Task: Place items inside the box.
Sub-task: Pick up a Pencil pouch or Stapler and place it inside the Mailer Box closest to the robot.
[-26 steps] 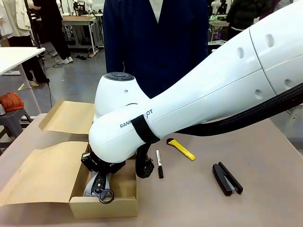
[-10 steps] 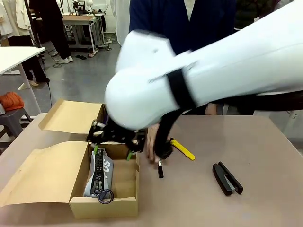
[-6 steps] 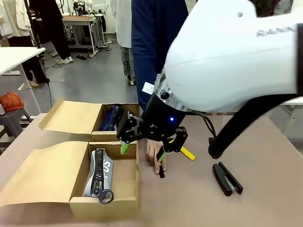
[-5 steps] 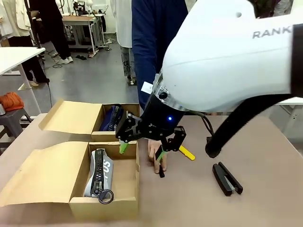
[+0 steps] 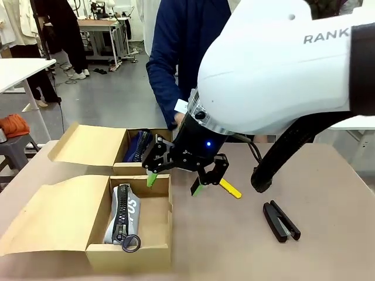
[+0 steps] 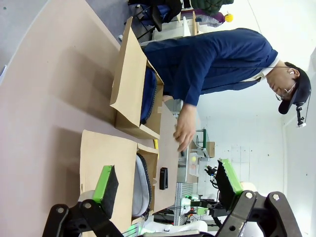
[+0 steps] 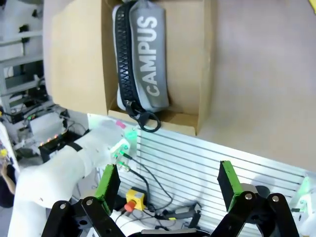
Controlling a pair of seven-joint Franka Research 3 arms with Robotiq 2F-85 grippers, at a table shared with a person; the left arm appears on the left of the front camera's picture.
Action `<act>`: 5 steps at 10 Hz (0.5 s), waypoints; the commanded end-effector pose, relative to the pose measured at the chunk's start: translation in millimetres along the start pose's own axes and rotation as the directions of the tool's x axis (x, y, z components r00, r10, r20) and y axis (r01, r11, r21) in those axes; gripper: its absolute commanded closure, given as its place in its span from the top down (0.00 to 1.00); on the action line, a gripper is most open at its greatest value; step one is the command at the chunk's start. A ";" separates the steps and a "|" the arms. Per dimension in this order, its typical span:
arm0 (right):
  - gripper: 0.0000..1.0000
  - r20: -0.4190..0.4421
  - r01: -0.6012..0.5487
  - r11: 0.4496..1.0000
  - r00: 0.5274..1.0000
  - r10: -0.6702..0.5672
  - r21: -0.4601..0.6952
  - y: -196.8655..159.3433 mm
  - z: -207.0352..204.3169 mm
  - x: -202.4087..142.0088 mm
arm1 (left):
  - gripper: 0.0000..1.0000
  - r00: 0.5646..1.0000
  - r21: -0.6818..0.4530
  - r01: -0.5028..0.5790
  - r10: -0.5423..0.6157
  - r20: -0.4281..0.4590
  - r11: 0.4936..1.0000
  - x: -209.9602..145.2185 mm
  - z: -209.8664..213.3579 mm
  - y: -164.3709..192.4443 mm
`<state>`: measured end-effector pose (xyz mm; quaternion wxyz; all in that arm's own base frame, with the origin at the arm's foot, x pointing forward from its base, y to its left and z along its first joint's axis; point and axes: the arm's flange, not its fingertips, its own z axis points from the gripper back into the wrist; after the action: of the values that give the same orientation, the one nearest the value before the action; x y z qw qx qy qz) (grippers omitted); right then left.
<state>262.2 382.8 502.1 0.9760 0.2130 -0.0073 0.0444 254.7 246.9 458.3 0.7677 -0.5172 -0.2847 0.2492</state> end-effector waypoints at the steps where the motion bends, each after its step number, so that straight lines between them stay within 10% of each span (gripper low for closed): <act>1: 1.00 -0.006 -0.021 0.998 1.000 0.021 0.053 -3.4 3.0 -1.1 | 1.00 1.000 -0.018 0.015 -0.015 0.006 1.000 -0.5 -0.8 0.0; 3: 1.00 0.016 -0.026 0.997 1.000 0.025 0.066 -21.4 20.1 -0.6 | 1.00 1.000 -0.018 0.015 -0.015 0.006 1.000 -0.5 -0.8 0.0; 5: 1.00 0.055 0.068 0.945 0.994 -0.090 0.319 -118.7 100.6 3.6 | 1.00 1.000 -0.018 0.015 -0.015 0.006 1.000 -0.5 -0.8 0.0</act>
<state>278.0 306.2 538.8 0.9524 0.3034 -0.0261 0.0139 254.8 246.9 458.3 0.7678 -0.5171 -0.2847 0.2492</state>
